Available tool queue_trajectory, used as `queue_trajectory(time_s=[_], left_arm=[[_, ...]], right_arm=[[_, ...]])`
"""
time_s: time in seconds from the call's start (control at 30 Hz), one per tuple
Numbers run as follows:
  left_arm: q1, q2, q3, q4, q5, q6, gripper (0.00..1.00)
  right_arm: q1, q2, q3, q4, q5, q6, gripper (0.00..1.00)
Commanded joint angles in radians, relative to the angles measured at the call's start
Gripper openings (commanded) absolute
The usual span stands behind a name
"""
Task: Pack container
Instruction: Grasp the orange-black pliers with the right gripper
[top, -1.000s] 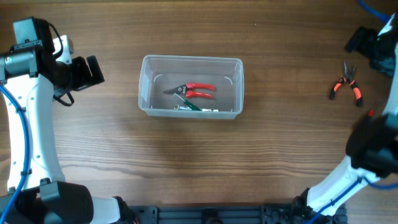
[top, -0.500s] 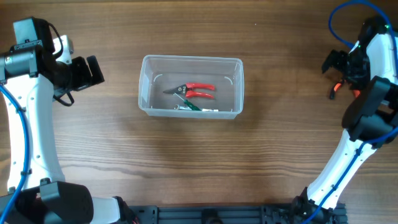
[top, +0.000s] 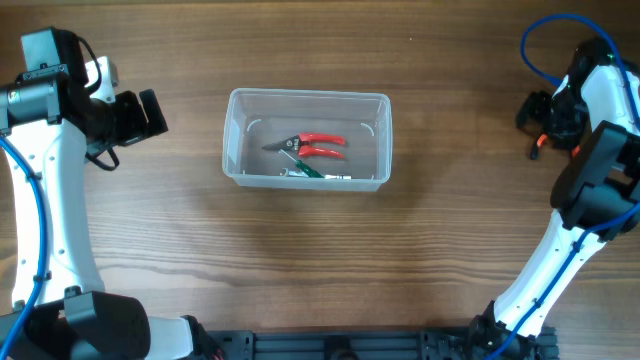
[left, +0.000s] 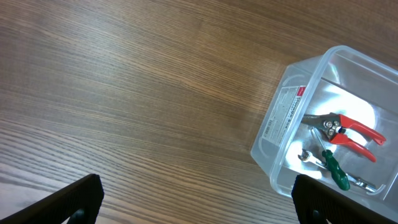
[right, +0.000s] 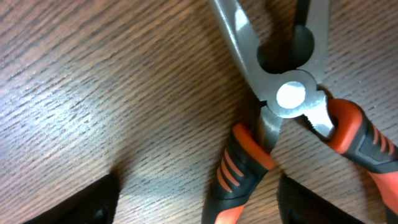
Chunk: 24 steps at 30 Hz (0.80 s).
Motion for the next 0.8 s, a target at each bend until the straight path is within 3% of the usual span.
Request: queue_trajectory(time_s=[0.0, 0.13, 0.3, 0.43, 0.63, 0.77], left_arm=[[-0.005, 0.008, 0.003, 0.000, 0.012, 0.011, 1.00], [-0.005, 0.008, 0.003, -0.001, 0.012, 0.011, 1.00], [-0.005, 0.008, 0.003, 0.000, 0.012, 0.011, 1.00], [-0.005, 0.008, 0.003, 0.000, 0.012, 0.011, 1.00], [-0.005, 0.008, 0.003, 0.000, 0.012, 0.011, 1.00], [-0.005, 0.008, 0.003, 0.000, 0.012, 0.011, 1.00]], right_arm=[[0.003, 0.045, -0.047, 0.005, -0.049, 0.003, 0.62], [0.003, 0.045, -0.047, 0.005, -0.049, 0.003, 0.36], [0.003, 0.045, -0.047, 0.003, -0.049, 0.003, 0.16], [0.003, 0.045, -0.047, 0.005, -0.050, 0.003, 0.05], [0.004, 0.035, -0.035, -0.008, -0.056, 0.003, 0.04], [0.048, -0.124, 0.024, -0.047, -0.072, -0.035, 0.04]])
